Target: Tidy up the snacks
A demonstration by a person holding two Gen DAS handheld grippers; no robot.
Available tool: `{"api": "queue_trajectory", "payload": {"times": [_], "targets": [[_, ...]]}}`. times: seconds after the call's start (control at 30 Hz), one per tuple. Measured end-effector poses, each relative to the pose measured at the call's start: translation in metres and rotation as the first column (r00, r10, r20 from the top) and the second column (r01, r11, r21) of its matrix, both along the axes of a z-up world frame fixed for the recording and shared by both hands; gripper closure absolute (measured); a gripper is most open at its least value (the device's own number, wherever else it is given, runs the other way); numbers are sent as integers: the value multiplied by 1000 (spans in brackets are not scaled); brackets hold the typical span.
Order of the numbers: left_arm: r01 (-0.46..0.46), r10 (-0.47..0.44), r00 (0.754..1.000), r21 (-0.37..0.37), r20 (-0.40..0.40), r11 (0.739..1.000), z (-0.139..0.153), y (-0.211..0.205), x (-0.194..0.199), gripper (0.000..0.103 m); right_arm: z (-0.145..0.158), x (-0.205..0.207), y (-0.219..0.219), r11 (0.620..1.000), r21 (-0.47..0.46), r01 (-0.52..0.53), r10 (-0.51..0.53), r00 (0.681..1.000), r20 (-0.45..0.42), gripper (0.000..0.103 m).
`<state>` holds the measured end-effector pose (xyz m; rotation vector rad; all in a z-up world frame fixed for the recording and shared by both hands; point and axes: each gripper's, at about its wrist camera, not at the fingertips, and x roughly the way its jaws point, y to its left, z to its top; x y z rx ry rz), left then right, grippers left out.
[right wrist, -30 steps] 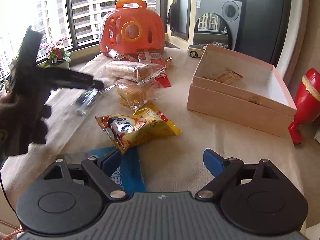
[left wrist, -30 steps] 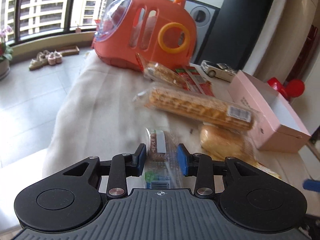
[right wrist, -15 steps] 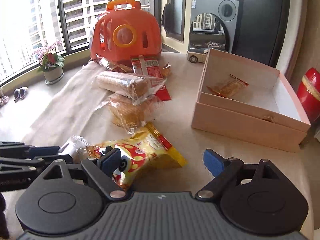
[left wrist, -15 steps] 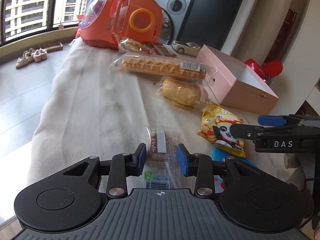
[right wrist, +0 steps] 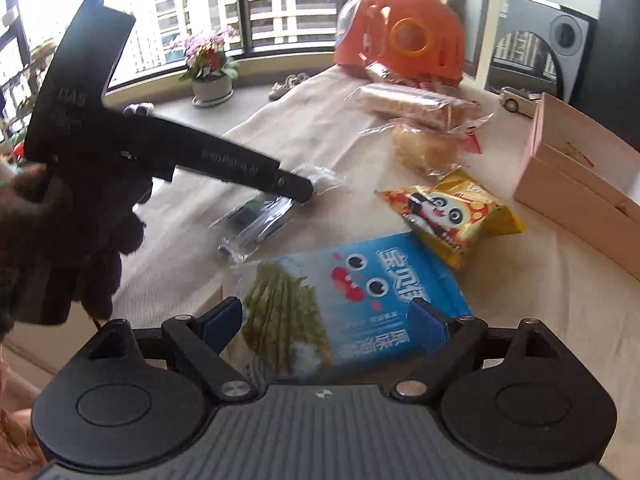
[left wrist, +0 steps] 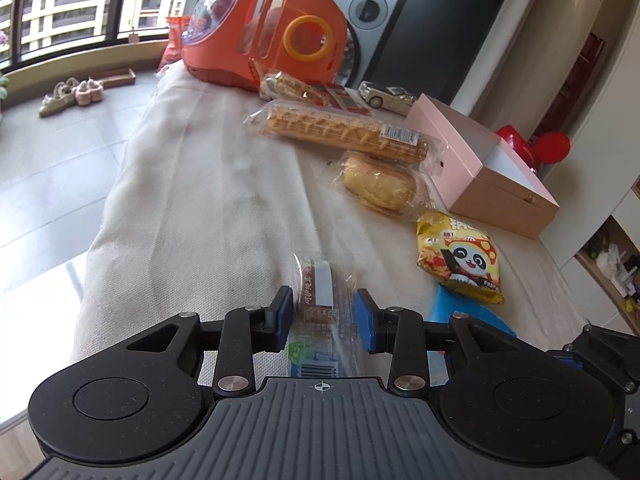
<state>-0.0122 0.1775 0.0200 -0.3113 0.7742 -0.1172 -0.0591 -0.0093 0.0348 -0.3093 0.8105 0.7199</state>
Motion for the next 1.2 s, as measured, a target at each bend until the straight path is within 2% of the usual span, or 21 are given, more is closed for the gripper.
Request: {"api": "queue_trajectory", "payload": {"times": [0.13,0.2,0.33,0.4,0.5,0.6,0.8,0.9,0.97,1.1,1.2], "targets": [[49,-51,998,-45,-27,998,0,-7,-6,64,-4,-5,-23,999,-37,34,-32,999,43,10],[72,-73,997,-15,-24,997,1,-17,-10,64,-5,-2,-42,994,-66,86,-82,994,68,6],[103,-105,994,-43,-34,994,-1,-27,-10,64,-2,9,-81,971,-99,218,-208,973,99,5],[104,-105,994,-11,-25,994,-1,-34,-11,64,3,13,-97,965,-71,254,-248,965,83,5],[97,-97,995,-5,-19,995,-2,-39,-10,64,13,24,-112,958,59,281,-281,960,-7,5],[94,-94,995,6,-16,996,-2,-41,-10,64,11,39,-105,941,146,304,-292,952,-95,5],[87,-87,996,0,-15,996,-3,-41,-9,64,-14,61,-53,953,93,289,-277,953,-126,5],[89,-89,996,13,-13,996,-3,-42,-10,64,-20,55,-43,964,53,260,-256,964,-75,7],[90,-90,996,8,-12,996,-3,-41,-11,64,-22,53,-49,961,18,275,-274,961,-34,15],[87,-87,996,3,-9,996,-4,-40,-10,64,-22,61,-89,929,1,371,-371,928,-17,16],[85,-85,996,13,-7,996,-3,-44,-10,64,-25,71,-123,881,-4,473,-473,881,-23,16]]}}
